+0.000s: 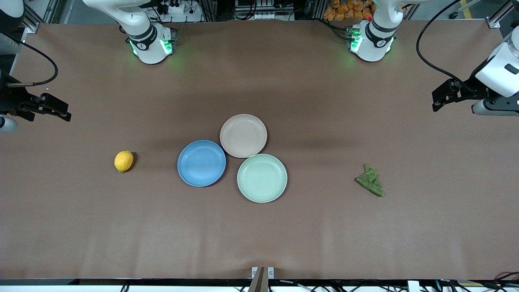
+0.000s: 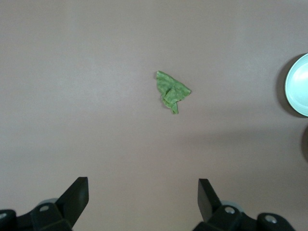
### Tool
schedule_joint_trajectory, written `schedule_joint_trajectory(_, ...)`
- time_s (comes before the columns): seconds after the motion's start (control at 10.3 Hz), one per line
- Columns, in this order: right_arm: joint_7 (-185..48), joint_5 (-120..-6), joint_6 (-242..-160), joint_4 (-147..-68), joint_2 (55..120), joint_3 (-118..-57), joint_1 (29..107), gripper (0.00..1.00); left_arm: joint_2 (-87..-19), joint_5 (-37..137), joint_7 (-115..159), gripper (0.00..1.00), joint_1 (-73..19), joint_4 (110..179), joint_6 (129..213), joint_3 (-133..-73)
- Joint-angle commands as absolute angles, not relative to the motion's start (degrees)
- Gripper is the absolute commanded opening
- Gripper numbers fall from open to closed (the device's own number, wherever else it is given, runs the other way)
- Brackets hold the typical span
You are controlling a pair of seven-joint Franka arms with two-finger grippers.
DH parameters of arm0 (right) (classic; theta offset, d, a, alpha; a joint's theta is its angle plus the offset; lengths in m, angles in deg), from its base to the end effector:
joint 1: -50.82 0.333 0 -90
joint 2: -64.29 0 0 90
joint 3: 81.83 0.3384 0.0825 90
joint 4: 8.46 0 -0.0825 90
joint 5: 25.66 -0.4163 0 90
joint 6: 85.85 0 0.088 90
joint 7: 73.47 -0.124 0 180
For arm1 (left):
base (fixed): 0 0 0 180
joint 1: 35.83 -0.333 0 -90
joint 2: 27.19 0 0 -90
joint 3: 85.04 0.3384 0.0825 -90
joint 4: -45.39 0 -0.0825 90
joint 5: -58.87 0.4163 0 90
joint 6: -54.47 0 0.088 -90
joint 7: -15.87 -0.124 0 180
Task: Place lemon and lettuce in plates
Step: 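Lower the right gripper onto the lemon while the left gripper reaches the lettuce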
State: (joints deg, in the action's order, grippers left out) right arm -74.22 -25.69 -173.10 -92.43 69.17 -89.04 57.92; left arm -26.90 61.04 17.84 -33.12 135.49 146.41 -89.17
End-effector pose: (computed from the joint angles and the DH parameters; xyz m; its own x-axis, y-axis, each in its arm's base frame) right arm 0.6099 0.0023 0.6280 0.9995 -0.0148 -0.0271 -0.0145 -0.9998 0.0105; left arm 0.5857 -0.0658 0.6351 0.9955 -0.0861 0.0384 -0.0847 -0.9957 -0.0369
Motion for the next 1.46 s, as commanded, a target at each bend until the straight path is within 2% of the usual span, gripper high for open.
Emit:
schedule_joint_trajectory(0.0,-74.1,-25.3,-173.1,-93.4,68.1,-88.5,57.3,1.00,-26.3,59.8,16.8,1.00,-33.7,136.1,145.8,-89.4)
schedule_joint_trajectory(0.39,-74.4,-25.4,-173.0,-93.6,68.3,-88.6,57.3,1.00,-26.8,59.9,17.5,1.00,-33.9,140.2,146.7,-89.4)
schedule_joint_trajectory(0.58,-74.4,-25.4,-174.2,-93.8,72.2,-88.6,57.3,1.00,-28.3,61.3,17.5,1.00,-33.6,144.0,151.4,-89.4)
schedule_joint_trajectory(0.78,-74.4,-25.6,-179.2,-96.1,76.9,-88.6,57.8,1.00,-29.2,61.5,17.5,1.00,-33.6,151.0,161.3,-89.4)
schedule_joint_trajectory(0.87,-74.7,-25.6,-184.1,-99.2,78.3,-88.6,57.5,1.00,-31.0,61.5,17.5,1.00,-33.6,152.9,165.1,-89.4)
schedule_joint_trajectory(1.16,-83.1,-25.6,-193.8,-106.9,81.0,-88.6,57.2,1.00,-36.9,61.5,16.6,1.00,-33.4,153.8,172.0,-89.5)
schedule_joint_trajectory(1.36,-87.4,-27.4,-198.0,-107.9,84.4,-88.5,54.7,1.00,-41.2,61.9,16.5,1.00,-34.0,153.5,175.5,-90.7)
